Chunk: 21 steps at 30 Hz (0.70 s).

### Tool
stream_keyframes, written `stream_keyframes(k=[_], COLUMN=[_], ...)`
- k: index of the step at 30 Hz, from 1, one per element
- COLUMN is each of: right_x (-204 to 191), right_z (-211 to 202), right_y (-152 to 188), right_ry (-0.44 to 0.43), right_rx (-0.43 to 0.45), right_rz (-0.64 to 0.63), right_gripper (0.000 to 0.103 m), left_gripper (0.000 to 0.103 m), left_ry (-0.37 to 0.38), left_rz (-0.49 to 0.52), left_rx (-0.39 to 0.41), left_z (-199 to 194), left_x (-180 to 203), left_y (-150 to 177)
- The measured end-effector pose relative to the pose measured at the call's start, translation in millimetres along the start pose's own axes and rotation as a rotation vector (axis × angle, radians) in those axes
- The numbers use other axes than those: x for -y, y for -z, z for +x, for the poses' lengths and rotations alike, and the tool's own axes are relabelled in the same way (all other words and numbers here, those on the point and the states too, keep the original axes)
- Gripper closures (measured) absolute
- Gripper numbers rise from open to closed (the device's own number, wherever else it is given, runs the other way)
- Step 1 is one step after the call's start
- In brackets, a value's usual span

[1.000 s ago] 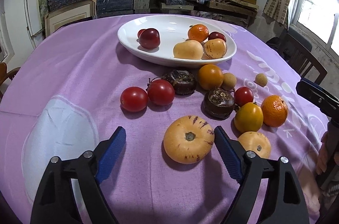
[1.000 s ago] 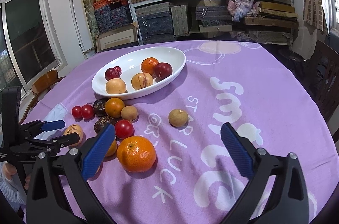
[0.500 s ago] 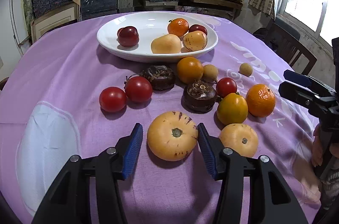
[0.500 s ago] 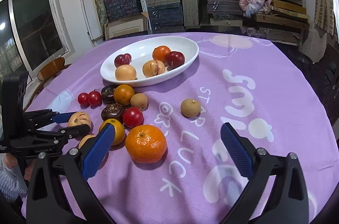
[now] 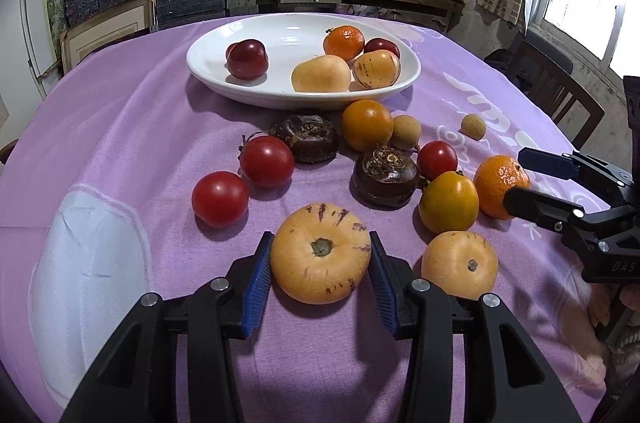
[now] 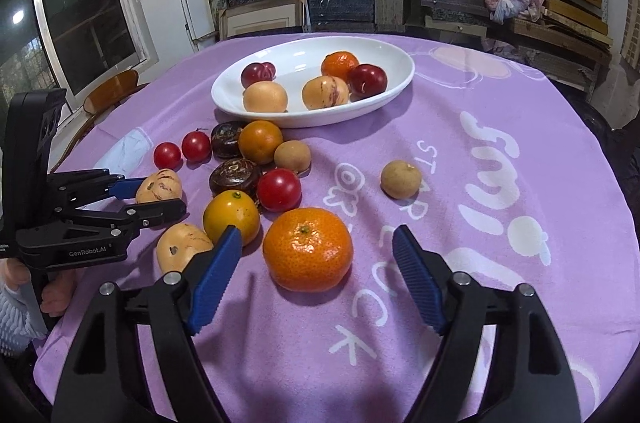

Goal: Organize fruits
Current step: 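Grasp a mandarin with the right gripper while the left grasps a pale striped yellow tomato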

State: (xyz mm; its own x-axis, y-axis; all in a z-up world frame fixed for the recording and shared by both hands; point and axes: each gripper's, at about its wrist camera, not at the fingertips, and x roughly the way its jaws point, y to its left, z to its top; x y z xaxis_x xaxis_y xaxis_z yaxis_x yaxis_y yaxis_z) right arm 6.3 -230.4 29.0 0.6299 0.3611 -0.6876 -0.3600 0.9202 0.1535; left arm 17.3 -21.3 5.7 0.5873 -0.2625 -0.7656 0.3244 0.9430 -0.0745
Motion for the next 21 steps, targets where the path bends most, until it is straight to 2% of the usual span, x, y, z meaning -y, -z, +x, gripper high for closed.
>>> stream_keyframes(k=[4, 7, 12, 17, 21], right_x=[-5.3, -1.7, 4.1, 11.5, 17.6], right_z=[10.4, 15.4, 14.2, -0.1, -18.0], right_y=[-2.1, -1.5, -1.4, -3.4, -25.0], right_ry=[-0.018, -0.029, -0.052, -0.07, -0.079], right_rx=[-0.045, -0.069, -0.063, -0.006, 0.038], right_rz=[-0.017, 0.007, 0.031, 0.069, 0.075], right_gripper=[0.039, 0.054, 0.055, 0.055, 0.055], left_gripper=[0.057, 0.057, 0.057, 0.057, 0.057], left_ry=[0.001, 0.002, 0.016, 0.017, -0.014], left_rz=[-0.002, -0.002, -0.014, -0.039, -0.027], left_rx=[0.0, 0.0, 0.005, 0.058, 0.1], left_z=[0.3, 0.3, -1.6, -12.0, -22.4], left_x=[0.8, 0.3, -0.9, -6.0, -10.9], left_y=[-0.3, -0.2, 0.3, -4.1, -34.3])
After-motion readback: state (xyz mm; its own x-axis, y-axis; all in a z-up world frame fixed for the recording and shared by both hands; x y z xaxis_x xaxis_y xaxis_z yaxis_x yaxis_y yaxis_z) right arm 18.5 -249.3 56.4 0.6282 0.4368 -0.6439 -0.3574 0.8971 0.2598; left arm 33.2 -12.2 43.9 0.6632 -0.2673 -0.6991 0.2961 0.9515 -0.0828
